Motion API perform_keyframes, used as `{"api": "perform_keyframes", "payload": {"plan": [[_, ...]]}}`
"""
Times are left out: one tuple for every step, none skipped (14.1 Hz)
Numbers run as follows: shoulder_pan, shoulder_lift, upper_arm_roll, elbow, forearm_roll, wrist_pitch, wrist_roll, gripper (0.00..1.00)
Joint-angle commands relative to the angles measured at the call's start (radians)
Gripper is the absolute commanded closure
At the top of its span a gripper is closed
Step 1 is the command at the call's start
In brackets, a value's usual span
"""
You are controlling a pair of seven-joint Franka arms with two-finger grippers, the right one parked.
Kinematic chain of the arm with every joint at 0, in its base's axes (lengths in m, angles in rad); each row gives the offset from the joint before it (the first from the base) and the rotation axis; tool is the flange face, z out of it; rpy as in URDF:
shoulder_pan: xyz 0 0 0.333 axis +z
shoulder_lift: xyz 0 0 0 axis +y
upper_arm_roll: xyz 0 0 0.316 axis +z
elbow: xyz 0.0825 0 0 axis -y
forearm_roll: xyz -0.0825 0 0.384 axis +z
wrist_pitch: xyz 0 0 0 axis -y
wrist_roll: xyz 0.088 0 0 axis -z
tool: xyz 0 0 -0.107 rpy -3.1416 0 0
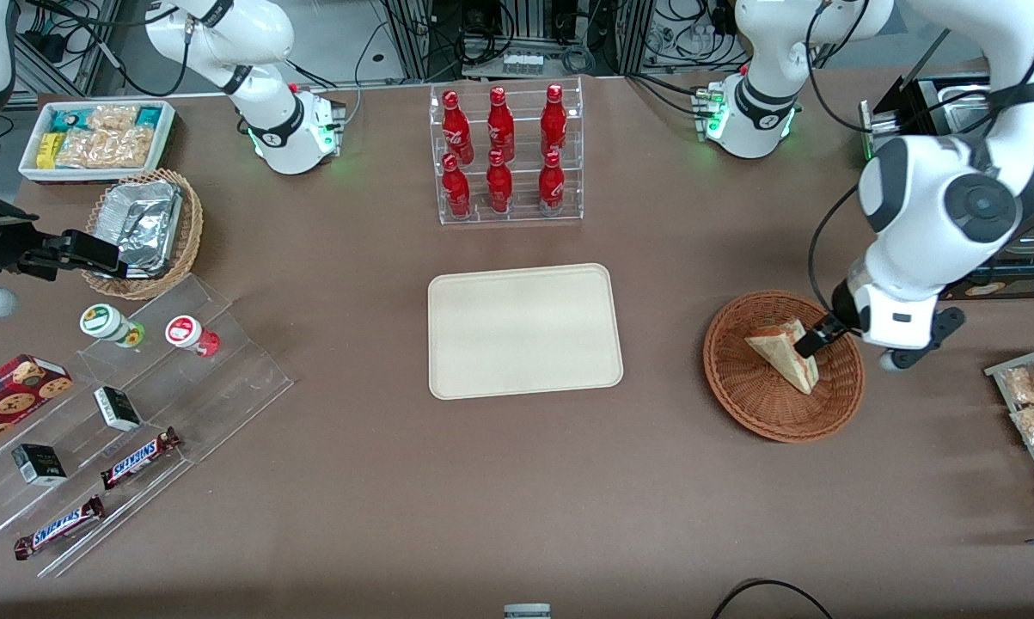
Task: Place sandwich from basket to tray
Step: 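Move the left gripper down over the wrapped sandwich in the wicker basket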
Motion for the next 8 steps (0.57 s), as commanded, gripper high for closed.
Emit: {"api": "perform_keyframes", "payload": {"plan": [[-0.002,0.018,0.004,-0.041,-0.002,0.052,-0.02,0.01],[-0.002,0.028,0.004,-0.063,0.001,0.068,-0.02,0.01],[0.001,0.028,0.004,-0.098,0.001,0.117,-0.02,0.01],[0.001,0.031,0.006,-0.115,0.0,0.131,-0.02,0.01],[0.002,0.038,0.006,-0.121,0.001,0.139,-0.02,0.01],[0.002,0.051,0.006,-0.121,0.001,0.151,-0.02,0.01],[0.004,0.057,0.006,-0.121,0.0,0.162,-0.02,0.01],[0.004,0.074,0.006,-0.12,0.0,0.162,-0.02,0.01]]}}
